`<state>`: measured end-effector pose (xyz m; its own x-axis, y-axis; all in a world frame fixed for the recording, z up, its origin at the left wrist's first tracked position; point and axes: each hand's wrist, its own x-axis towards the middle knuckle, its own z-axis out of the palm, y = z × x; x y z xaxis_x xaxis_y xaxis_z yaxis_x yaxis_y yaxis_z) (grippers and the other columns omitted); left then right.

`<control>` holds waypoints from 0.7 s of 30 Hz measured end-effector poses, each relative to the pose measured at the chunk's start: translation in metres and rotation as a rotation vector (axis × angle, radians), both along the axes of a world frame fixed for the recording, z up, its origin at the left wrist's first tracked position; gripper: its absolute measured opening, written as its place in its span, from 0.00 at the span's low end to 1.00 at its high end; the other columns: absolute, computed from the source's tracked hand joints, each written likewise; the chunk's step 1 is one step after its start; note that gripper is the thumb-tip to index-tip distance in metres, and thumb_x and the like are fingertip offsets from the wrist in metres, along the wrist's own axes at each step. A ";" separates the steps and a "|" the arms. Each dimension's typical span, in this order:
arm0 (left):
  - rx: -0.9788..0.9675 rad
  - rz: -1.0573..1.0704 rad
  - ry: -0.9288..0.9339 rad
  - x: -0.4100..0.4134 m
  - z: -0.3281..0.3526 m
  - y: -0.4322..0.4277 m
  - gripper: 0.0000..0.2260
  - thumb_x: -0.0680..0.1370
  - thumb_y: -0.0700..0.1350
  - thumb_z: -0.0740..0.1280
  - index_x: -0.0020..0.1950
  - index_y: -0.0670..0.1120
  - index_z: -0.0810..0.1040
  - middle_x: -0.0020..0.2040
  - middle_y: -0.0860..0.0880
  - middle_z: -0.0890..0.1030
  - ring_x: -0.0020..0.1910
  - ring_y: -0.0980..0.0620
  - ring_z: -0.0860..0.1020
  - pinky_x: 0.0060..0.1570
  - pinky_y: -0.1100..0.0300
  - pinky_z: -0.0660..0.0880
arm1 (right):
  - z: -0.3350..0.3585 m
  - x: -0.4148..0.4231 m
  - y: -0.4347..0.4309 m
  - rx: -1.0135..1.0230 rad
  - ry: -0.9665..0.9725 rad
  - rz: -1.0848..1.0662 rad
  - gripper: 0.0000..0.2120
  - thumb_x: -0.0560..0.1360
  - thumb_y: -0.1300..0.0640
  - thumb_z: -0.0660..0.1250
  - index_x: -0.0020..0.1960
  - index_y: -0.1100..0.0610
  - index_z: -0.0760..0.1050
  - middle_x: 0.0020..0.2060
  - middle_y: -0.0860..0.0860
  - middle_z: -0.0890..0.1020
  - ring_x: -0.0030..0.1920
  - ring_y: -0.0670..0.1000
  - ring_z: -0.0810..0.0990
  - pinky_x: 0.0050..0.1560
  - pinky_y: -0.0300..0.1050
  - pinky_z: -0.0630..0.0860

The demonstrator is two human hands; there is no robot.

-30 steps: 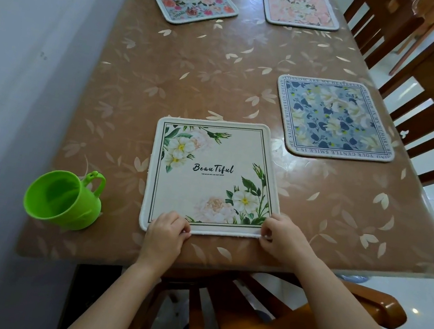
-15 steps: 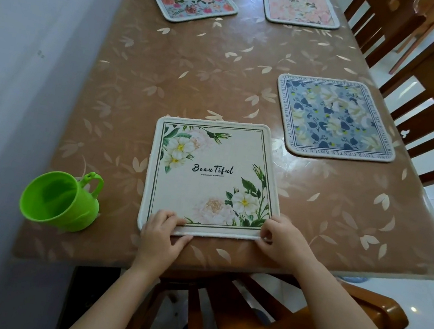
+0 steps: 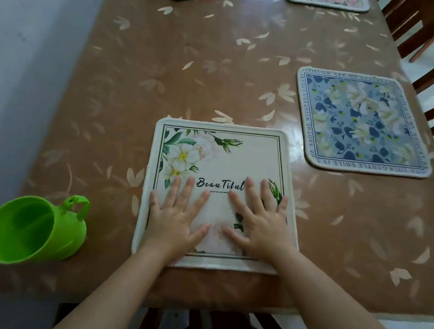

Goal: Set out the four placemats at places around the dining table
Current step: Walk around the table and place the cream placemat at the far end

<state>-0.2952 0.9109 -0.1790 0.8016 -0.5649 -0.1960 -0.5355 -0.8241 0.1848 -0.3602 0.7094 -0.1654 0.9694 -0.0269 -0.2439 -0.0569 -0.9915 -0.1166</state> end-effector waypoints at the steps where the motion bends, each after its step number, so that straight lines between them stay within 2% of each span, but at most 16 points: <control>1: -0.011 0.003 0.000 0.009 0.000 -0.005 0.28 0.73 0.67 0.42 0.66 0.65 0.30 0.71 0.54 0.29 0.68 0.53 0.27 0.64 0.40 0.32 | 0.000 0.011 -0.004 0.002 -0.002 0.018 0.36 0.66 0.26 0.40 0.69 0.37 0.34 0.73 0.50 0.36 0.70 0.58 0.29 0.65 0.70 0.35; 6: -0.055 0.008 -0.034 0.053 -0.004 -0.026 0.27 0.71 0.67 0.41 0.68 0.65 0.35 0.71 0.55 0.31 0.70 0.53 0.30 0.64 0.41 0.34 | -0.002 0.059 -0.020 0.006 -0.028 0.089 0.34 0.67 0.27 0.41 0.68 0.35 0.32 0.73 0.47 0.36 0.71 0.56 0.31 0.65 0.69 0.35; 9: -0.061 -0.021 -0.054 0.089 -0.005 -0.040 0.27 0.73 0.66 0.42 0.68 0.64 0.35 0.74 0.53 0.35 0.71 0.51 0.33 0.66 0.39 0.36 | -0.002 0.091 -0.031 0.010 -0.049 0.075 0.33 0.68 0.27 0.40 0.68 0.36 0.32 0.73 0.45 0.36 0.72 0.54 0.31 0.67 0.71 0.37; 12: -0.089 0.011 -0.078 0.121 -0.005 -0.053 0.26 0.74 0.64 0.43 0.70 0.62 0.39 0.75 0.53 0.41 0.72 0.53 0.37 0.67 0.39 0.38 | -0.002 0.121 -0.040 0.011 -0.076 -0.013 0.33 0.69 0.29 0.41 0.70 0.39 0.36 0.73 0.44 0.38 0.72 0.53 0.34 0.67 0.71 0.39; 16: -0.100 0.161 -0.145 0.127 -0.008 -0.057 0.28 0.73 0.64 0.42 0.73 0.58 0.46 0.76 0.52 0.45 0.73 0.51 0.41 0.67 0.38 0.44 | -0.004 0.131 -0.039 0.020 -0.147 -0.220 0.33 0.71 0.31 0.41 0.72 0.42 0.40 0.74 0.48 0.42 0.73 0.55 0.37 0.68 0.67 0.38; 21: -0.068 0.263 -0.134 0.110 -0.004 -0.050 0.28 0.74 0.62 0.40 0.73 0.55 0.44 0.76 0.49 0.44 0.73 0.48 0.42 0.68 0.40 0.45 | -0.006 0.109 -0.033 0.041 -0.127 -0.284 0.32 0.74 0.34 0.44 0.72 0.45 0.38 0.74 0.51 0.39 0.73 0.56 0.36 0.68 0.66 0.38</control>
<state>-0.1854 0.8611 -0.1828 0.9383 -0.3427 -0.0472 -0.3288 -0.9259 0.1861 -0.2515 0.6766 -0.1712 0.9473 -0.2937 -0.1279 -0.3134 -0.9325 -0.1797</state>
